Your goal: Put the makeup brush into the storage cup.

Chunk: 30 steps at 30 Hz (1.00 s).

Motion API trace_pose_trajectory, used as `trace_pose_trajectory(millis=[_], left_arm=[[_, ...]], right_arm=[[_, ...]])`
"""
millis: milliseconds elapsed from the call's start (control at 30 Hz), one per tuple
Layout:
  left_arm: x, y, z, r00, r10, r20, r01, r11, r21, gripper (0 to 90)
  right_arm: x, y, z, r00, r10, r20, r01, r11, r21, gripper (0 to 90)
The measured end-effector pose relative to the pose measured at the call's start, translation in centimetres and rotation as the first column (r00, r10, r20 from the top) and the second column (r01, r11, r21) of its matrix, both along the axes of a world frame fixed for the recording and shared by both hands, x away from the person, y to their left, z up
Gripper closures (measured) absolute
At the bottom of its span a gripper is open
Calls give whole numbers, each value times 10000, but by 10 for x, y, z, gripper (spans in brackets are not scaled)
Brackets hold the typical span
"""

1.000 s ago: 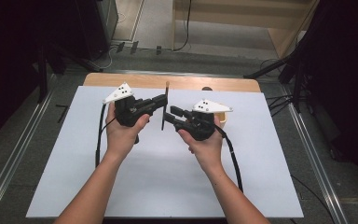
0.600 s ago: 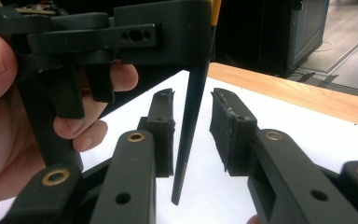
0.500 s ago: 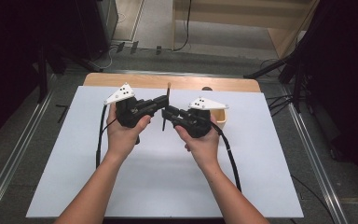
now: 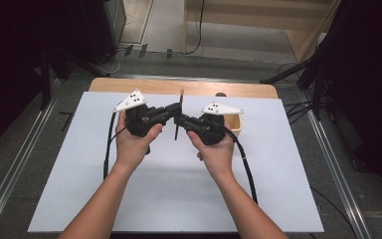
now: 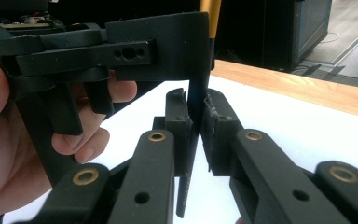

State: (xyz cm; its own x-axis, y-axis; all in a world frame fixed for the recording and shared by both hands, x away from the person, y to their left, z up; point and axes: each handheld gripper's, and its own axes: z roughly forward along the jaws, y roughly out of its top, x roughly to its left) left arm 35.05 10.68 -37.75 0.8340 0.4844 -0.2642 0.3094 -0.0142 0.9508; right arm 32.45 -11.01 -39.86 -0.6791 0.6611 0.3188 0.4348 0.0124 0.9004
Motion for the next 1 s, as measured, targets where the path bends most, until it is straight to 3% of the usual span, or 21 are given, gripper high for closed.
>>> trace_pose_trajectory(millis=[200,367,500,600,700,833,1000], left_arm=[[0,-2,-1,10000,60,59,-61,10000,59,817],[-1,-2,-2,9982,383,472,-375,9991,-174,492],[-4,1,2,9962,644,581,-641,9979,-64,253],[-9,7,6,9882,1286,838,-1299,9915,108,224],[-12,11,6,9844,1241,1249,-1297,9908,379,117],[-13,17,4,9886,830,1257,-887,9953,400,12],[-14,24,-2,9897,823,1174,-882,9951,453,8]], right_arm=[[0,-1,1,9999,-156,24,156,9997,-175,845],[0,-2,2,9997,-238,114,240,9995,-216,844],[1,-4,3,9991,-394,140,397,9990,-206,845],[1,-6,3,9987,-466,214,471,9987,-204,844],[1,-8,4,9977,-566,367,575,9981,-238,844],[1,-12,6,9961,-715,508,726,9972,-189,844],[1,-17,7,9936,-864,722,885,9957,-268,844]])
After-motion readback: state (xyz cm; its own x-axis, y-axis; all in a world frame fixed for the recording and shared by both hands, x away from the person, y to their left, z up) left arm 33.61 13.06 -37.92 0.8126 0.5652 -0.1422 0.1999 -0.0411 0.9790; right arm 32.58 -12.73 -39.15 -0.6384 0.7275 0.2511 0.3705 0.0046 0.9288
